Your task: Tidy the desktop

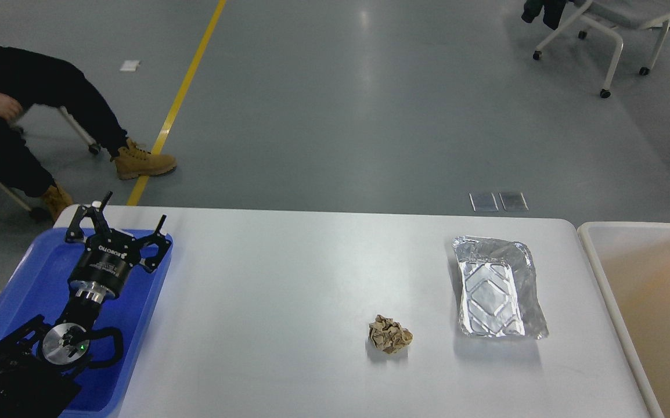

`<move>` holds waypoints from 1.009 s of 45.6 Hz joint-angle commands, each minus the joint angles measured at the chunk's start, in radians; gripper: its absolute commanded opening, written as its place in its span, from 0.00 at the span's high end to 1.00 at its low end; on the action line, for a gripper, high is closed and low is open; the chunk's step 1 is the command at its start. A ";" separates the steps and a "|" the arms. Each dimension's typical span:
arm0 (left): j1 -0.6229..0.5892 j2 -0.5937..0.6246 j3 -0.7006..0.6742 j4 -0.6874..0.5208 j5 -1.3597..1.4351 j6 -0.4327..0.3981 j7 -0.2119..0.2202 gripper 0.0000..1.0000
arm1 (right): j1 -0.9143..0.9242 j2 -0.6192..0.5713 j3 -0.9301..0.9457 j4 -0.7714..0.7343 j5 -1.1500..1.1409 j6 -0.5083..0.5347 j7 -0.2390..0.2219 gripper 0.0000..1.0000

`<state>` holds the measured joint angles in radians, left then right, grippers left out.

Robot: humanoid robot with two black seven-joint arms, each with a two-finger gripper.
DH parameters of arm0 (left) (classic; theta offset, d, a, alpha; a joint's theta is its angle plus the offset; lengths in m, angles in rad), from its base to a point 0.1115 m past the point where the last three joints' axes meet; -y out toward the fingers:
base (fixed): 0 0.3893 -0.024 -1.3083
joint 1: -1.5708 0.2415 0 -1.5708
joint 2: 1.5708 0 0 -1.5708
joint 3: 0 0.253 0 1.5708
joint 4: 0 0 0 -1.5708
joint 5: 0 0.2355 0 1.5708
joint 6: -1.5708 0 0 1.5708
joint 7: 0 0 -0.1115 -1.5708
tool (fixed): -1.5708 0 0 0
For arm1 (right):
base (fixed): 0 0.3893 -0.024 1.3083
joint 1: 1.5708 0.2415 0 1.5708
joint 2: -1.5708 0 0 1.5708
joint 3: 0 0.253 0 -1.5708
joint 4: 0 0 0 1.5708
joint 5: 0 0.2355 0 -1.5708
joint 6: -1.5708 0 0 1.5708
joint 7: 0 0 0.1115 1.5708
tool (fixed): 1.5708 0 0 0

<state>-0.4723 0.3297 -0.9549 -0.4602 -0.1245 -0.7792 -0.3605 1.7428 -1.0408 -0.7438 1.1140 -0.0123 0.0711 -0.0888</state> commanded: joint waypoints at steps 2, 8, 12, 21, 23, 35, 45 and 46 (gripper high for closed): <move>0.000 -0.001 -0.001 0.000 0.000 0.000 0.000 0.01 | 0.406 0.198 -0.569 0.165 0.038 0.003 0.125 0.00; 0.001 0.000 0.001 0.000 0.000 0.000 0.000 0.01 | 0.463 0.369 -0.713 0.216 0.123 0.004 0.164 0.00; 0.001 0.000 -0.001 0.000 0.002 0.000 0.000 0.01 | 0.514 0.427 -0.727 0.262 0.135 0.010 0.166 0.00; 0.001 0.000 -0.001 0.000 0.000 0.000 0.000 0.01 | 0.603 0.455 -0.645 0.365 0.072 0.073 0.156 0.00; 0.001 0.000 -0.001 0.000 0.000 0.000 0.000 0.01 | 0.610 0.458 -0.625 0.375 0.029 0.101 0.155 0.00; 0.001 0.000 -0.001 0.000 0.000 0.000 0.000 0.01 | 0.664 0.602 -0.597 0.412 -0.081 0.232 0.152 0.00; 0.001 0.000 -0.001 0.000 0.000 0.000 0.000 0.01 | 0.675 0.705 -0.554 0.441 -0.089 0.303 0.150 0.00; 0.001 0.000 -0.001 0.000 0.000 0.001 0.000 0.01 | 0.675 0.714 -0.554 0.441 -0.095 0.314 0.150 0.00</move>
<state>-0.4709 0.3298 -0.9558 -0.4603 -0.1240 -0.7789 -0.3607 2.3922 -0.4394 -1.3229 1.5250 -0.0725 0.2923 0.0618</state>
